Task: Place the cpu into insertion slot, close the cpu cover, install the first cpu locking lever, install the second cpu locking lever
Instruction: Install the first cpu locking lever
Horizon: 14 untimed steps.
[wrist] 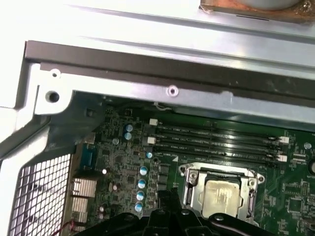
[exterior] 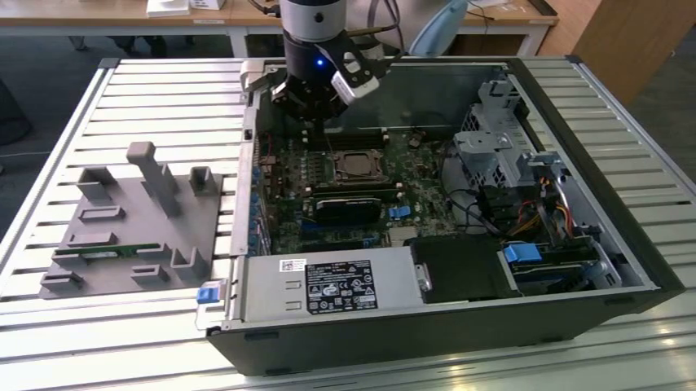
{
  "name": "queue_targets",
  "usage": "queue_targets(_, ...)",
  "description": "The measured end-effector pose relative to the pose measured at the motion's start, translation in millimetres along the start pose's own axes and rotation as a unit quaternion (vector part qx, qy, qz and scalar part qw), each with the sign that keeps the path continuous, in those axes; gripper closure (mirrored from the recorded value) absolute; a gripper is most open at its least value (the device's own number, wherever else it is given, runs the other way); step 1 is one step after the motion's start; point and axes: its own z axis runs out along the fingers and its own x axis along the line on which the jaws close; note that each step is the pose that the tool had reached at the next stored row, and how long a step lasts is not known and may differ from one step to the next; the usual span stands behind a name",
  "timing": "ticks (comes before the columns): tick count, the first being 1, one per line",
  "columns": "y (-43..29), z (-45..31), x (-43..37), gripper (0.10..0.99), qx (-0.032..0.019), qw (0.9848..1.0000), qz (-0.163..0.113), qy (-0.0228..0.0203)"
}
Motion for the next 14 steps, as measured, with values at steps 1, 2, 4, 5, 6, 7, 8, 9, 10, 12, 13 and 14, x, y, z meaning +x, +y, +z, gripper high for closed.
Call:
queue_targets(1,1.9,1.0,-0.2,0.98,0.0,1.0,0.0,-0.0001)
queue_targets(2,3.7,1.7,-0.4,0.98,0.0,1.0,0.001,-0.0001)
queue_targets(4,6.0,2.6,-0.6,0.98,0.0,1.0,0.002,-0.0002)
queue_targets(5,6.6,2.9,-0.7,0.98,0.0,1.0,0.003,-0.0001)
queue_targets(6,6.9,3.2,-0.7,0.98,0.0,1.0,0.003,-0.0002)
queue_targets(7,6.9,3.3,-0.7,0.98,0.0,1.0,0.003,-0.0002)
queue_targets(8,7.0,3.3,-0.7,0.98,0.0001,1.0,0.003,-0.0001)
queue_targets(9,7.3,3.3,-0.7,0.98,0.0001,1.0,0.003,-0.0001)
queue_targets(10,7.6,3.5,-0.8,0.98,0.0,1.0,0.003,-0.0002)
queue_targets(12,7.9,3.5,-0.9,0.98,0.0,1.0,0.003,-0.0002)
queue_targets(13,8.0,3.6,-1.0,0.98,0.0,1.0,0.003,-0.0002)
queue_targets(14,8.0,3.6,-1.0,0.98,0.0,1.0,0.003,-0.0002)
